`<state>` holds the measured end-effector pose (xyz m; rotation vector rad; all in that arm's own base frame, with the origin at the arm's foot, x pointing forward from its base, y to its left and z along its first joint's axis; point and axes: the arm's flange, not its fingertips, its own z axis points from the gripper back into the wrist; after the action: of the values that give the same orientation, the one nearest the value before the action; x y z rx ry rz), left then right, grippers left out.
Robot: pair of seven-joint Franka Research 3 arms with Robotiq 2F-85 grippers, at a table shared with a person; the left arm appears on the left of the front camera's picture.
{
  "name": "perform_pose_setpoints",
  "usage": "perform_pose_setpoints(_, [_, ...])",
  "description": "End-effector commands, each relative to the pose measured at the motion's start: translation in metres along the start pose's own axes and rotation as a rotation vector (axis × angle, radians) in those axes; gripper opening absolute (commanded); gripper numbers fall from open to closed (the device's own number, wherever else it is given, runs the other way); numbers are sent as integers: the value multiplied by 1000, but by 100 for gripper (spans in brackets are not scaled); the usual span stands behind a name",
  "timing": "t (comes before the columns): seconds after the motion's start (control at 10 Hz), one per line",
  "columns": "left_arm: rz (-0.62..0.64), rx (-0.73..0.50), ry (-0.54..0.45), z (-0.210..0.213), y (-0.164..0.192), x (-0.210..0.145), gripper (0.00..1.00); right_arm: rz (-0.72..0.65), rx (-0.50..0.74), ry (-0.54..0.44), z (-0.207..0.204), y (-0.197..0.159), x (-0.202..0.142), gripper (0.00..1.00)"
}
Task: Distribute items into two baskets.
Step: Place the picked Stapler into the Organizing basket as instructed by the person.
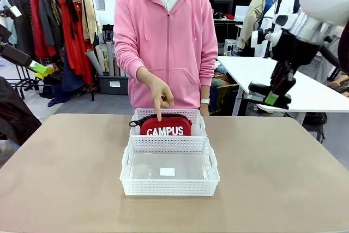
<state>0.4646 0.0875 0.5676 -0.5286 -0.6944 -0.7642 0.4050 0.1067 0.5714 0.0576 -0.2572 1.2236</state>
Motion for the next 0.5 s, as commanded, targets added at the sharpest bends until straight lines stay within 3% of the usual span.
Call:
perform_pose_setpoints(0.0, [-2, 3, -4, 0, -1, 0, 97, 22, -21, -13, -11, 21, 13, 0])
perform_pose_setpoints(0.4, [-2, 3, -4, 0, -1, 0, 97, 70, -18, -35, -44, 56, 53, 0])
